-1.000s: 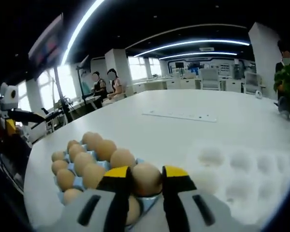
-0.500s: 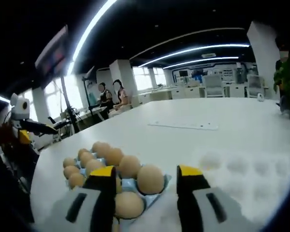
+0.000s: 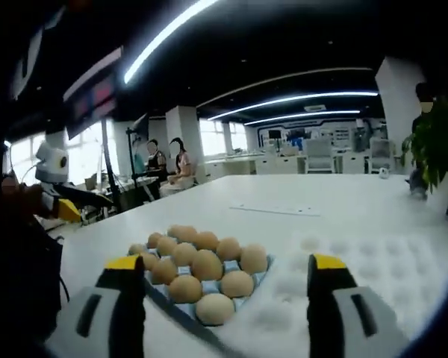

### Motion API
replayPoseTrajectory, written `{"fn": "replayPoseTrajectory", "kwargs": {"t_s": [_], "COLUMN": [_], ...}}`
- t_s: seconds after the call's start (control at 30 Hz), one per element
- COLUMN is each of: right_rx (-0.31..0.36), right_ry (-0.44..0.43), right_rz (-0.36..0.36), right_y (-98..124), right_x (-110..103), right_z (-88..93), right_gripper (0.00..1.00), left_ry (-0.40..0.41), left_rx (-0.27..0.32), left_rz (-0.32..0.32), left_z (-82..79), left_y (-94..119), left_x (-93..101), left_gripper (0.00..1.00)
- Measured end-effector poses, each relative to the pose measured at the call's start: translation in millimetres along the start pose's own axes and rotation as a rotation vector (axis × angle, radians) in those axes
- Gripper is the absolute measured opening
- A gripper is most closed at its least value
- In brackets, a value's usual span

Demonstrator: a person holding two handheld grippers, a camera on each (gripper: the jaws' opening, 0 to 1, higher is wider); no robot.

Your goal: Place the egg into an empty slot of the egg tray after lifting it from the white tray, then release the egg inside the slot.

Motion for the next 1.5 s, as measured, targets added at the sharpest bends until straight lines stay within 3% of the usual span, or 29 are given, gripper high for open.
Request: {"fn": "replayPoseTrajectory", "kwargs": {"t_s": [0.37,0.57,0.77,0.87,0.97,1.13,1.5], "right_rx": [0.049,0.063,0.095,0.078,0.089,0.076,0.068], "right_ry": [0.035,0.031,0.052,0.058,0.063,0.061,0.056], "right_rz": [0.04,0.056,0.022,0.01,-0.01,-0.03,-0.009], "right_y": [37.1,47.6,52.4,51.3,51.2,49.8,56.3], "right_x": [-46.6,-58.7,-50.3,-43.3,-40.2,-38.1,-30.1], "right_z": [-8.9,-6.1,-9.4,-12.1,-13.9,-10.6,-4.6], "right_gripper": [0.94,0.94,0.93,0.93,0.93,0.92,0.92], "left_ry": [-0.023,-0.045,-0.071,-0.075,-0.102,-0.062,-0.07], "left_rx": [0.048,0.05,0.103,0.084,0.119,0.103,0.11], "left_rz": [0.058,0.079,0.042,0.018,0.01,-0.002,0.002], "left_z": [10.0,10.8,3.1,0.2,-0.5,1.5,5.9], "left_y": [26.7,42.1,49.9,48.1,47.5,41.7,31.7], "left_x": [7.2,11.5,18.3,24.8,32.6,34.8,39.6], "left_gripper": [1.0,1.0,0.99,0.99,0.98,0.97,0.95]}}
Point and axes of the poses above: the point that each gripper's makers call its tool centre point, and the gripper's own axes: y roughly backward along the fingers, x roughly to its right, z roughly out of its underside, the point moved 10 cm from there along y, roughly backward along the fingers, and after that the axes turned 13 degrees about -x, right-handed, at the moved point
